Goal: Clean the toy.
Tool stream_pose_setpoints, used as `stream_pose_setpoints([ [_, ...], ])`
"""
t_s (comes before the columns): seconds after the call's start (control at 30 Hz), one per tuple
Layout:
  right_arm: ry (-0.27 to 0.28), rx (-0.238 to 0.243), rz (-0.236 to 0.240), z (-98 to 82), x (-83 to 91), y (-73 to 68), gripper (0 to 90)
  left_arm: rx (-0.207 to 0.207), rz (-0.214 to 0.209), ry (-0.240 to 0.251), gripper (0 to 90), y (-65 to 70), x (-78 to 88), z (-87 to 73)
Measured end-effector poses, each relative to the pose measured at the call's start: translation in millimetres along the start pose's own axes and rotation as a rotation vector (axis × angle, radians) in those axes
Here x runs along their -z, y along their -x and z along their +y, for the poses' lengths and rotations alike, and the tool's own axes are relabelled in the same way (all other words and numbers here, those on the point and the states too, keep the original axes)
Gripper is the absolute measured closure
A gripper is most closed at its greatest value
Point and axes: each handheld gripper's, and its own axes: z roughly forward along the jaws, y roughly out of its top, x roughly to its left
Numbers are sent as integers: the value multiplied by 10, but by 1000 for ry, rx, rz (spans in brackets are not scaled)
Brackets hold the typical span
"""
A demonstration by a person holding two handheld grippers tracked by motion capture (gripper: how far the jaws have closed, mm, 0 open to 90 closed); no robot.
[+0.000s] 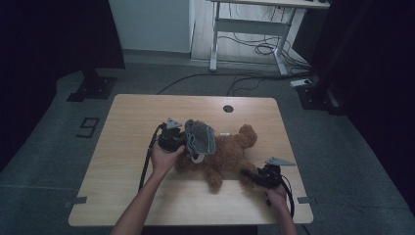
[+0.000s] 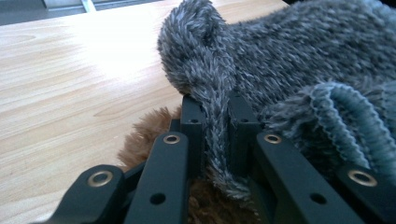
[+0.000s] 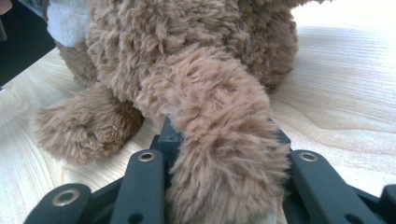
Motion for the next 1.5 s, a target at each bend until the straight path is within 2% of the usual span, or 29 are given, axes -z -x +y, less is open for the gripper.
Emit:
stream_pose_setpoints([
  [0.2,-13,4,-12,-4,-7,-21,623,-22,-25,35,811,82,68,-183],
  [0.3,-25,22,-28,-4,-26,-50,623,-30,-47,52,816,122,102,-297],
  [0.47,-34,21,-42,-6,-38,-73,623,-14,-80,75,824,141,165,-438],
  [0.6,-35,22,-46,-7,-44,-78,616,-59,-63,79,827,216,206,-499],
  [0.63,-36,24,-47,-7,-45,-78,608,-74,-56,78,827,230,212,-511],
  [0.7,-37,26,-51,-6,-41,-79,575,-78,-59,79,828,235,225,-534],
  [0.83,-29,22,-64,19,-1,-63,452,-56,-94,88,831,215,239,-592],
  [0.9,-12,20,-70,48,32,-57,398,-54,-105,92,832,208,244,-614],
  [1.0,65,18,-86,143,141,-85,324,-44,-117,99,832,208,249,-637],
  [1.13,161,12,-118,376,277,-149,228,-42,-125,112,832,238,277,-687],
  [1.23,181,10,-139,585,272,-158,197,-41,-134,117,832,254,301,-713],
  [1.3,172,-1,-138,722,221,-149,194,-39,-139,117,831,256,314,-723],
  [1.4,127,6,-144,846,86,-139,210,-36,-147,114,831,241,323,-721],
  [1.43,113,11,-145,851,45,-137,257,-33,-151,112,830,234,328,-719],
  [1.5,99,17,-150,799,0,-138,409,-27,-161,109,828,225,342,-723],
])
